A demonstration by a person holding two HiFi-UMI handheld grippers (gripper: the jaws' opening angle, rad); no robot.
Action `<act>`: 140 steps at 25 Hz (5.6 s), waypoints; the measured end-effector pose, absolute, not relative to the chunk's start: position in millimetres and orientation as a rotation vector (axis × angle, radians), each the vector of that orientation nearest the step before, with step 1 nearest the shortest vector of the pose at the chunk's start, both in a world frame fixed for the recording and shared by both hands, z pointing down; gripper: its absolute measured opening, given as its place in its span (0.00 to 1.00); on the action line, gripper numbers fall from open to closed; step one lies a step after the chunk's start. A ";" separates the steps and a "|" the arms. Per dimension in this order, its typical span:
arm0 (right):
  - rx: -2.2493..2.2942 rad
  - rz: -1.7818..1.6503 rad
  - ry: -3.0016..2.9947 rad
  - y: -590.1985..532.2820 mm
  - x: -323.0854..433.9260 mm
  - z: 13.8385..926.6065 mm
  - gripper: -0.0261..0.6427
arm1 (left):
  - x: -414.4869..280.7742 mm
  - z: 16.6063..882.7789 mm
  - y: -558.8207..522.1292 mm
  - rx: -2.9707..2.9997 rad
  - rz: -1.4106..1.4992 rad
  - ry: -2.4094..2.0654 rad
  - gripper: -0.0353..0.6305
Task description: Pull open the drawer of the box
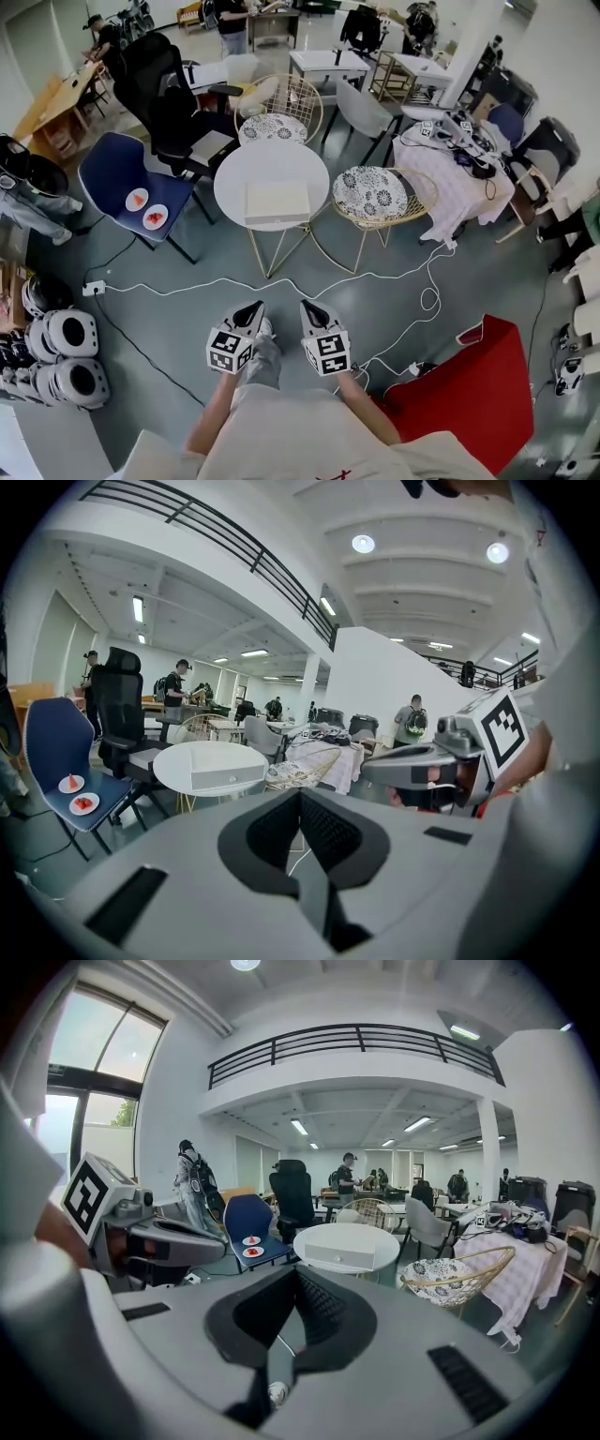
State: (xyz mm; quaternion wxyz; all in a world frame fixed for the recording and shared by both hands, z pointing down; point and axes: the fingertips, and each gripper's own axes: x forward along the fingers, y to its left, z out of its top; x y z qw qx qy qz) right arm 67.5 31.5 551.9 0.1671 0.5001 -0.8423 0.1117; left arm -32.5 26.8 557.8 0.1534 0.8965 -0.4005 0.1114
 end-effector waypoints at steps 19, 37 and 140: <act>1.468 0.314 -2.362 -191.5 8.4 526.8 0.06 | -90.2 534.8 -195.2 2.593 0.293 -1.083 0.07; 1.395 0.358 -2.362 -230.1 28.1 542.5 0.06 | -59.0 547.1 -233.1 2.557 0.329 -1.083 0.07; 1.255 0.736 -2.064 -268.1 8.9 749.0 0.15 | -76.1 669.2 -210.1 2.310 0.457 -1.040 0.07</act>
